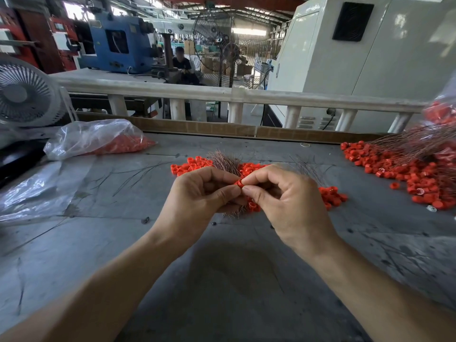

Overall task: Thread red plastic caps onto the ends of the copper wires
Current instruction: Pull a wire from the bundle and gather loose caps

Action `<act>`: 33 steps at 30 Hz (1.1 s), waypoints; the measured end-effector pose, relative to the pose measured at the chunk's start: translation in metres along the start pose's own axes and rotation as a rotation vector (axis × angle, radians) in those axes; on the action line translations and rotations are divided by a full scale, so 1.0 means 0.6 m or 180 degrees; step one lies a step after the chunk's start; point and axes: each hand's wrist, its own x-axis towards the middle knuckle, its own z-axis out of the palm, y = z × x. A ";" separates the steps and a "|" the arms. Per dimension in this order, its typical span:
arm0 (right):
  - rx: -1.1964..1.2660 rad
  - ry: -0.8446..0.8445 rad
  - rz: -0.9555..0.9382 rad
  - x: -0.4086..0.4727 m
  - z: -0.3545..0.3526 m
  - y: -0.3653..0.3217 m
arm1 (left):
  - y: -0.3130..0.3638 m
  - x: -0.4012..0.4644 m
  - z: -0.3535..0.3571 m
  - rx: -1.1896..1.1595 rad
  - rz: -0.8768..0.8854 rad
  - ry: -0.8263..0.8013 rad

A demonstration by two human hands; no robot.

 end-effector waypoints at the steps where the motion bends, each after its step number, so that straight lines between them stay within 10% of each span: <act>1: -0.0037 -0.0010 -0.0036 0.000 -0.001 0.000 | 0.000 0.000 0.000 0.0019 0.0020 0.0003; 33: -0.0579 -0.0012 -0.0775 0.001 -0.006 0.000 | -0.001 -0.001 0.001 -0.0258 -0.0099 -0.0056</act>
